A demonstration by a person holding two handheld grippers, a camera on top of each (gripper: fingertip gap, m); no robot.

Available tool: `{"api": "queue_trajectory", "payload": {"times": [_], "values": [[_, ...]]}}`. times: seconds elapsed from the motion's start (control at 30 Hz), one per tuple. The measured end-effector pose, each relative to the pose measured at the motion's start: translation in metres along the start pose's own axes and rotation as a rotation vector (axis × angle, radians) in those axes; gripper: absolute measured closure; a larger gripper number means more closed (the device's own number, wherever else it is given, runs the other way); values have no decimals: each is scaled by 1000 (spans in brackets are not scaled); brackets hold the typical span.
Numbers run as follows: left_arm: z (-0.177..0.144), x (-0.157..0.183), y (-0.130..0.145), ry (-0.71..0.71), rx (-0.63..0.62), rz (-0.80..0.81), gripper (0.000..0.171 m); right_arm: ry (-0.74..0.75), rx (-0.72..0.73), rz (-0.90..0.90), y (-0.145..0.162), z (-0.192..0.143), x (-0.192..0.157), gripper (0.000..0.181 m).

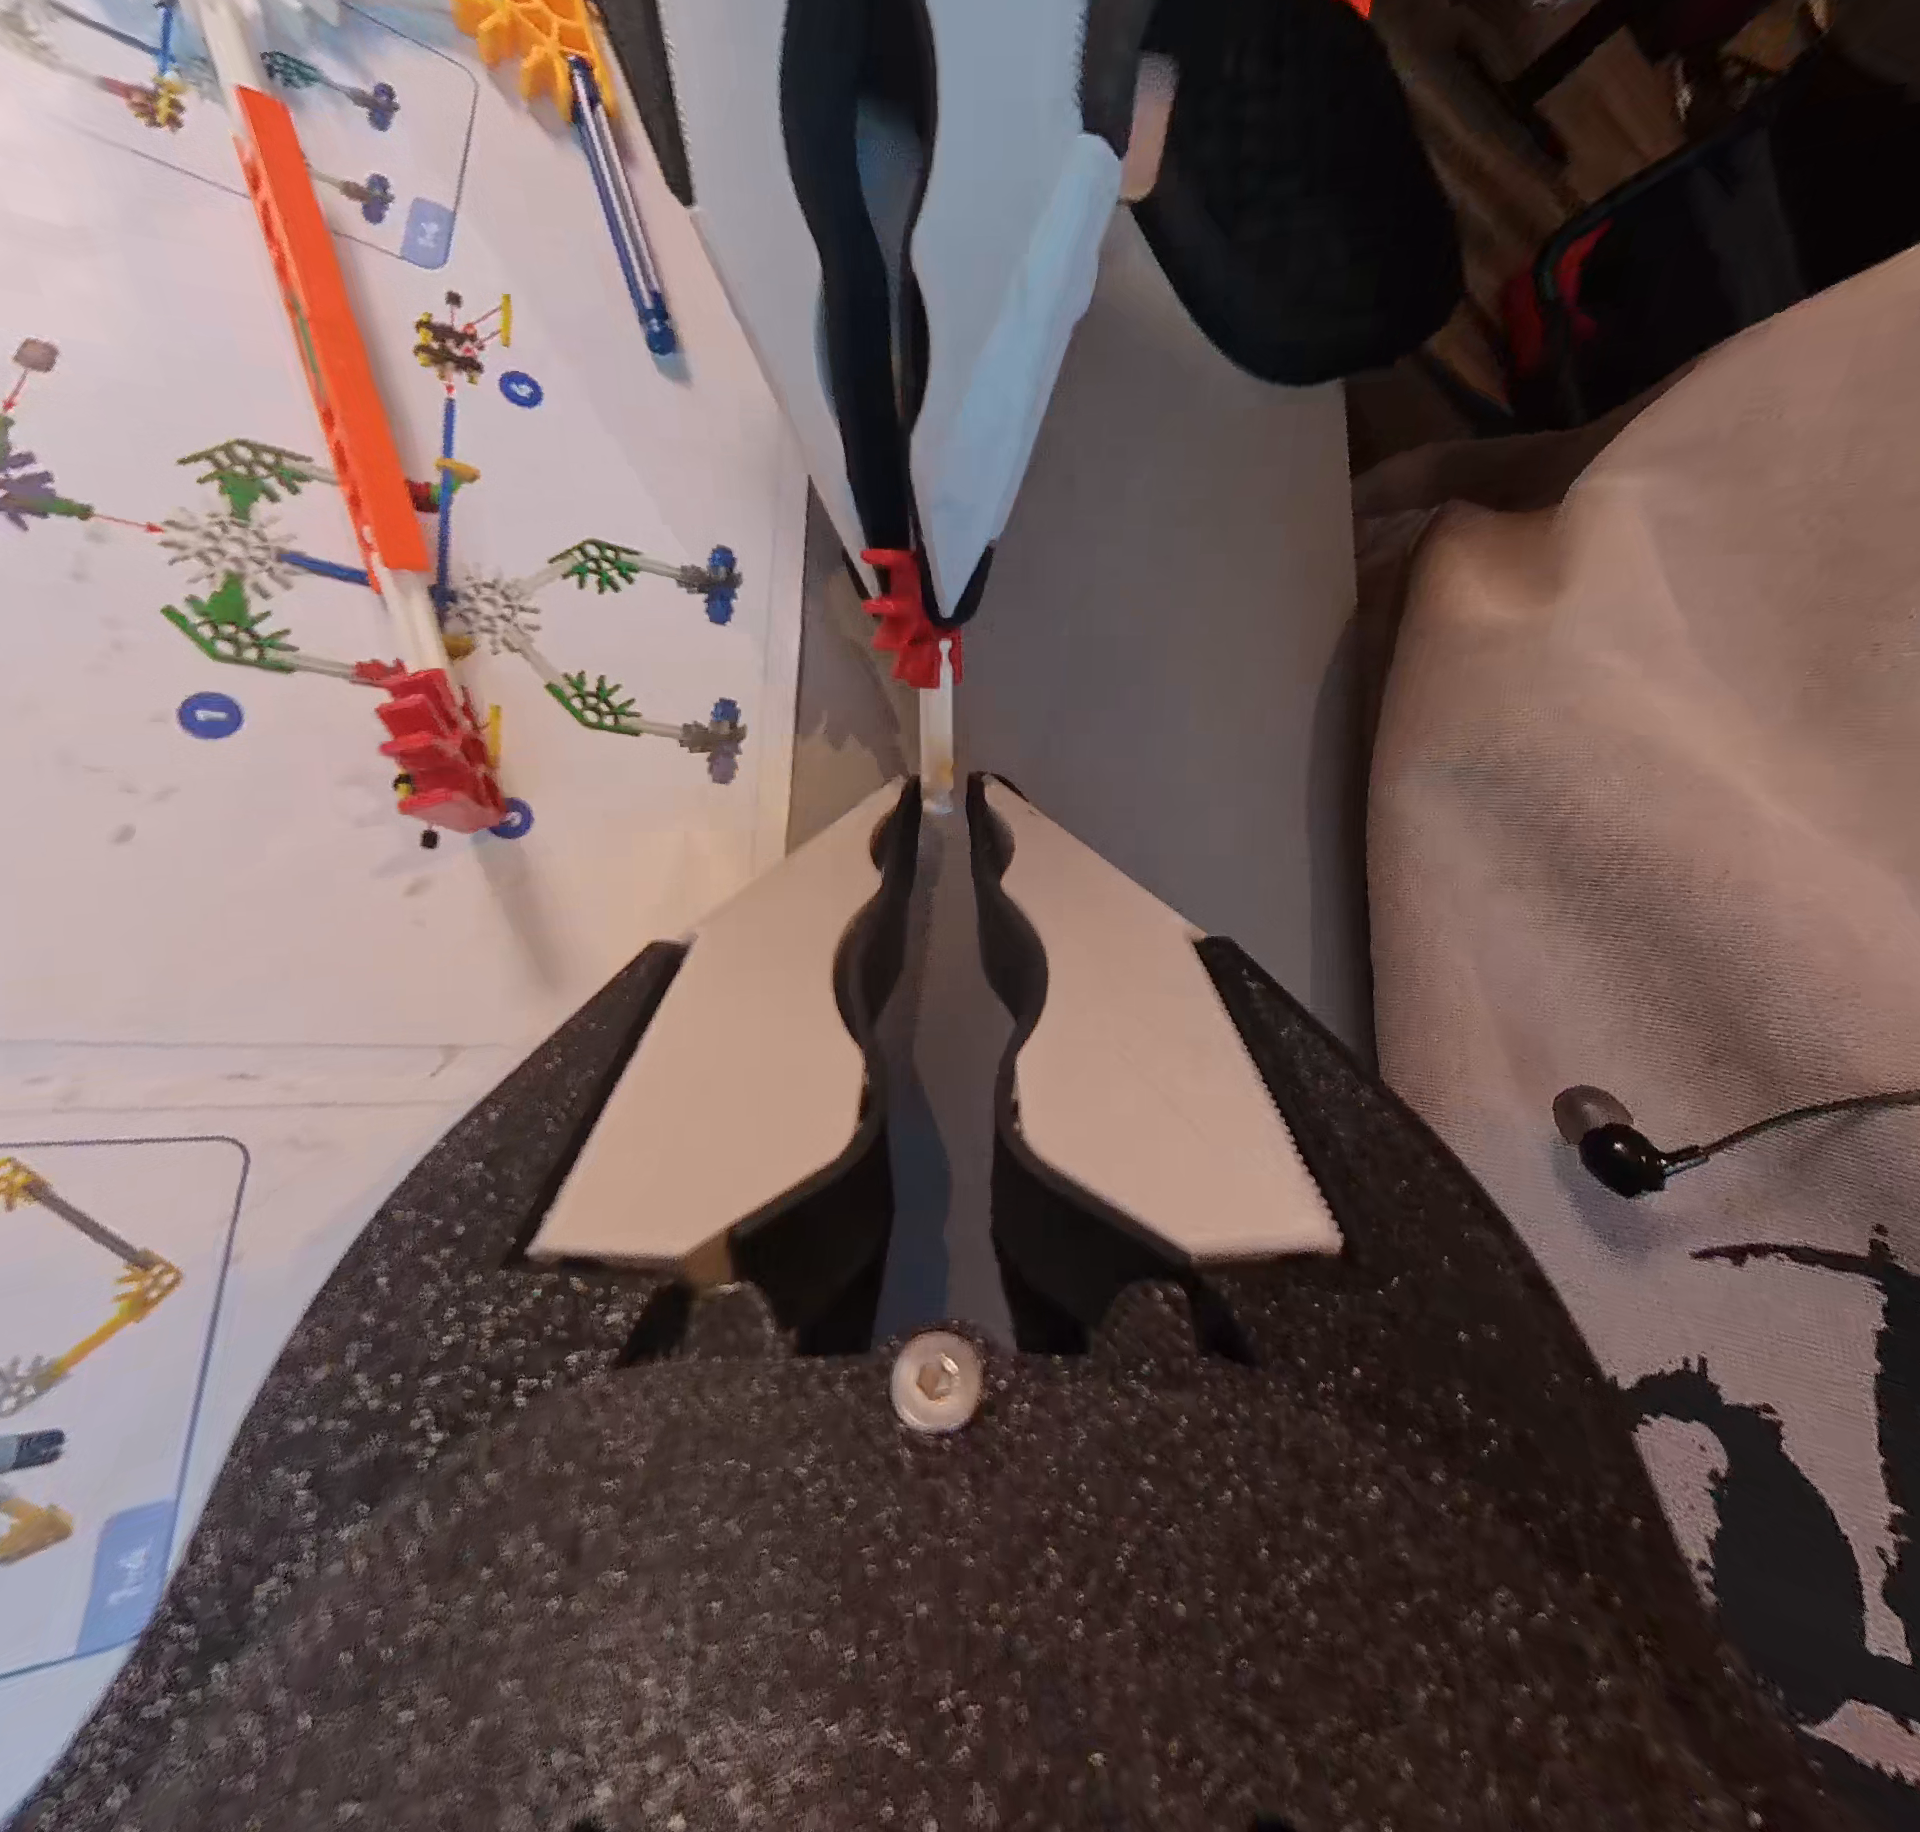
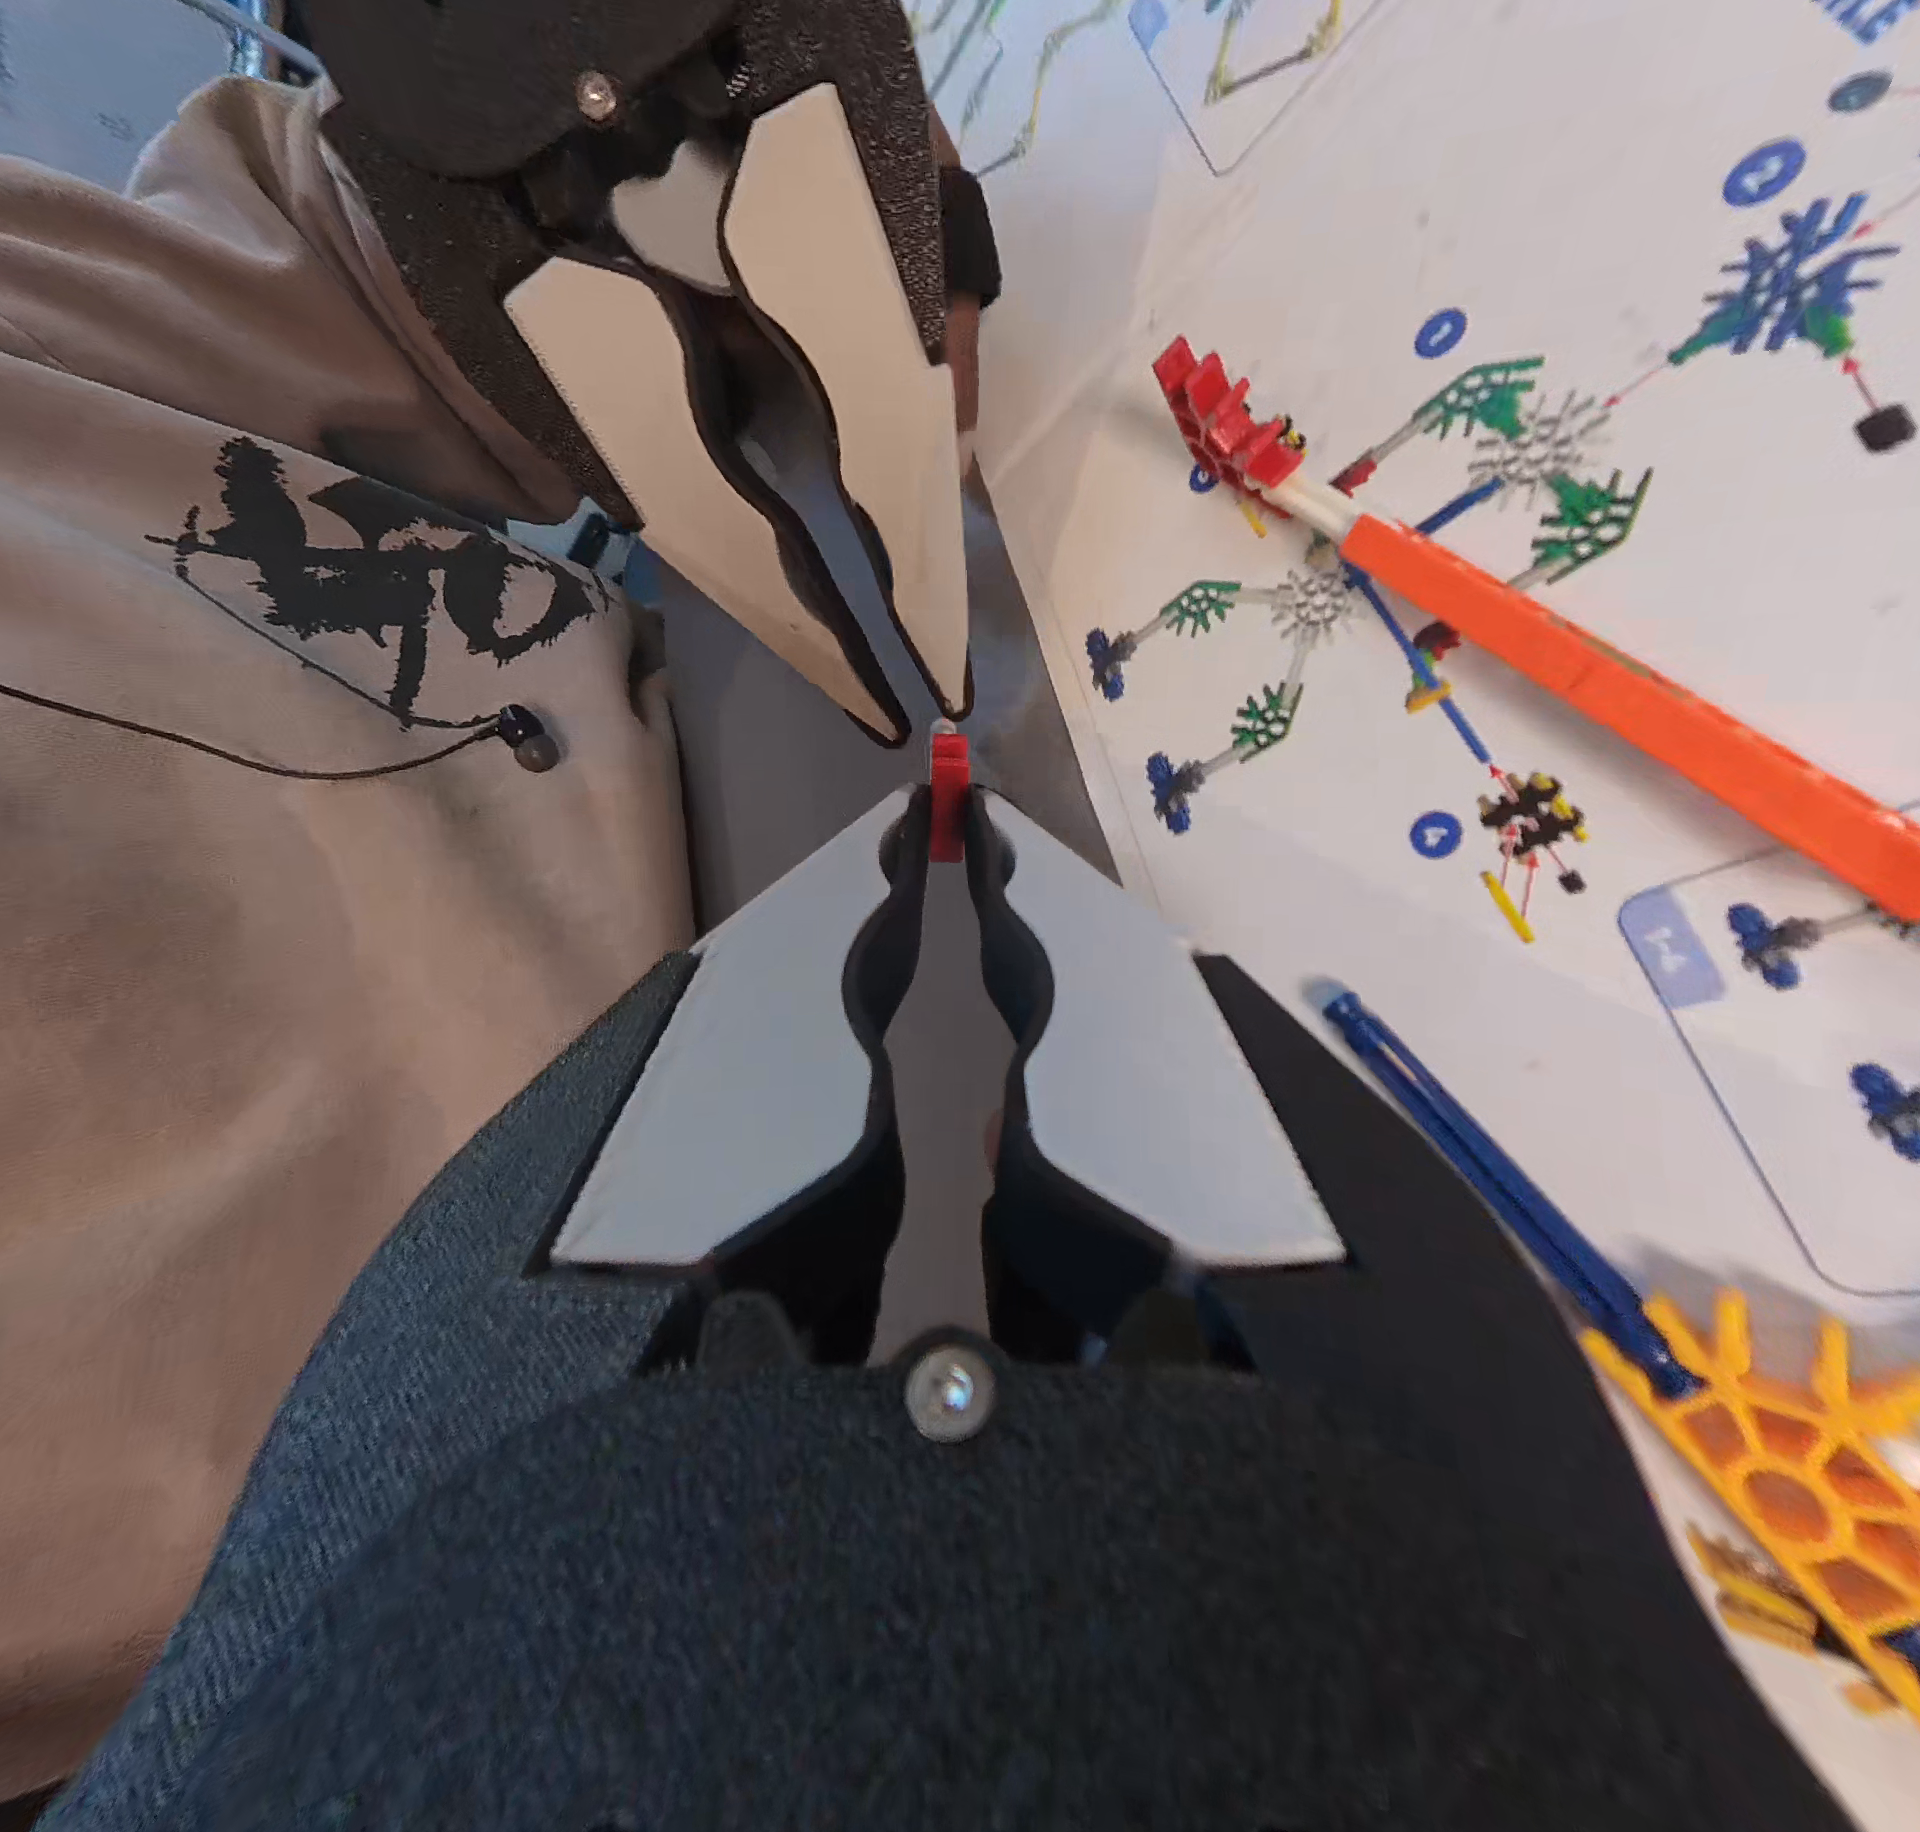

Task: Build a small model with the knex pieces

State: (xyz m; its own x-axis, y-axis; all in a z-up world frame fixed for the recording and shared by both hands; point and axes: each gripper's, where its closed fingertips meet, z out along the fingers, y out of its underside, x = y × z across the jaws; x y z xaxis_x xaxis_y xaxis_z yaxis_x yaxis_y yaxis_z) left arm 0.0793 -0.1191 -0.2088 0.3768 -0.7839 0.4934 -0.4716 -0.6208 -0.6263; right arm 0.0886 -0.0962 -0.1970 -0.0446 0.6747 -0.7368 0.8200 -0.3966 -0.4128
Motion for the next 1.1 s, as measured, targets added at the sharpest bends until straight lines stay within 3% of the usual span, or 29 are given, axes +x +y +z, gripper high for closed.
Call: {"api": "queue_trajectory", "payload": {"times": [0.13, 0.37, 0.6, 0.73, 0.87, 1.0, 1.1], "values": [[12, 0, -2, -77, -5, 45, 169, 21, -78, 89, 10, -1, 5, 178], [16, -4, -3, -200, -28, 113, 168, 203, -186, 22, 13, 2, 18, 174], [16, -6, -4, -241, -16, 97, 168, 492, -232, -223, 6, 1, 21, 173], [24, 0, -7, -202, 9, 68, 171, 757, -233, -460, -1, 1, 32, 176], [18, -3, -5, -245, -5, 95, 171, 807, -126, -489, -11, 4, 32, 181], [17, -1, -3, -200, -1, 69, 171, 722, 18, -378, -12, -7, 28, 181], [17, 1, -2, -178, -4, 69, 170, 568, 60, -244, -3, -12, 22, 166]]}}
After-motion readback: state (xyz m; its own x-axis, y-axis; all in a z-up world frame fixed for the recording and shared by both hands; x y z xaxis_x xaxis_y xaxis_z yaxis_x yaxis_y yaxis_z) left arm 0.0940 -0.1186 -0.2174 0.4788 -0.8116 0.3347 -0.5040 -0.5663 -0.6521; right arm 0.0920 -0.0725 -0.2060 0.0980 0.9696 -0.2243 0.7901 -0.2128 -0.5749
